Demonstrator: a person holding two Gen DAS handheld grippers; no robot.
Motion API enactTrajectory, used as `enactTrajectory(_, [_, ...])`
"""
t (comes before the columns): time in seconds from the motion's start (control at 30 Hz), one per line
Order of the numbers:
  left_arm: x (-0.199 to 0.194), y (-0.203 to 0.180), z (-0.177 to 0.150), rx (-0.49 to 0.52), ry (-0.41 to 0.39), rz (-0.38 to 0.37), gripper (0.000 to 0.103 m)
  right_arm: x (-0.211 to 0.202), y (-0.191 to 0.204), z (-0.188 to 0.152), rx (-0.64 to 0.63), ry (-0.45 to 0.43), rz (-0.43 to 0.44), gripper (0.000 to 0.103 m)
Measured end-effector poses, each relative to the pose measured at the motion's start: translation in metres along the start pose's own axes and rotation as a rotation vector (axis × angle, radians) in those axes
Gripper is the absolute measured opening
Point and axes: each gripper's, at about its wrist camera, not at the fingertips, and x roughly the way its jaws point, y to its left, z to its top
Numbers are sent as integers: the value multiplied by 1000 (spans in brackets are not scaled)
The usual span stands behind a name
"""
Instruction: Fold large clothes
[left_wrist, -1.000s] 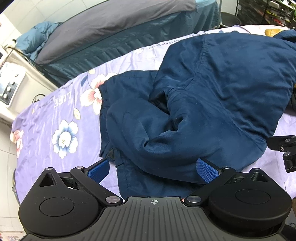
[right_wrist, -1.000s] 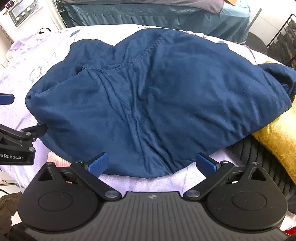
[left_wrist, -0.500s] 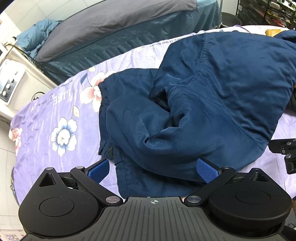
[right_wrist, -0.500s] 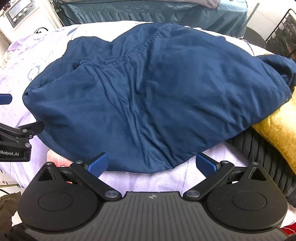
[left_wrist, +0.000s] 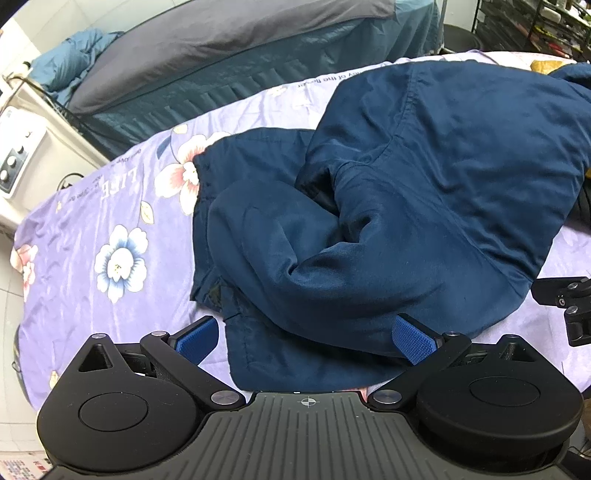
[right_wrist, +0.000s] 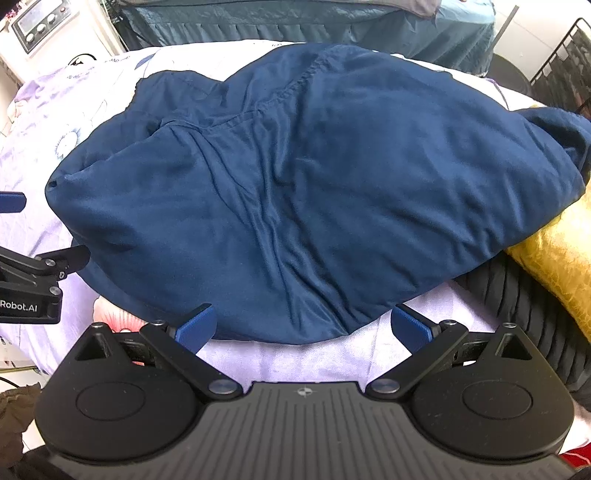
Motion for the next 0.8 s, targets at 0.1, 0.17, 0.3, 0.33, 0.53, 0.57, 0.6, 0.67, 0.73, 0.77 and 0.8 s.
enactTrajectory(0.1, [0, 0, 0, 3, -4, 3, 103, 0, 0, -1, -1, -5, 1, 101])
enactTrajectory(0.17, [0, 0, 0, 5, -9, 14, 103, 0, 1, -1, -5, -7, 2, 101])
enactTrajectory(0.3, [-1, 1, -1, 7, -15, 41, 103, -2, 2, -2, -8, -18, 1, 101])
enactTrajectory(0.33, [-1, 2, 0, 5, -20, 44, 103, -2, 2, -2, -7, -23, 3, 101])
enactTrajectory(0.53, [-2, 3, -1, 0, -19, 47, 103, -5, 1, -3, 10, -35, 11, 101])
enactTrajectory(0.57, [-1, 4, -2, -2, -15, 38, 103, -4, 1, -3, 10, -32, 11, 101])
enactTrajectory(0.6, [0, 4, -2, -5, -8, 23, 103, -4, 1, -4, 10, -33, 10, 101])
enactTrajectory(0.67, [0, 4, -2, -4, -17, 28, 103, -5, 1, -4, 13, -44, 7, 101])
enactTrajectory(0.73, [0, 4, -3, -7, -17, 22, 103, -4, 1, -4, 14, -27, 2, 101])
enactTrajectory(0.77, [0, 5, -2, -9, -18, 19, 103, -4, 1, -5, 17, -29, 5, 101])
enactTrajectory(0.8, [0, 5, -2, -9, -20, 20, 103, -4, 1, -5, 19, -30, 7, 101])
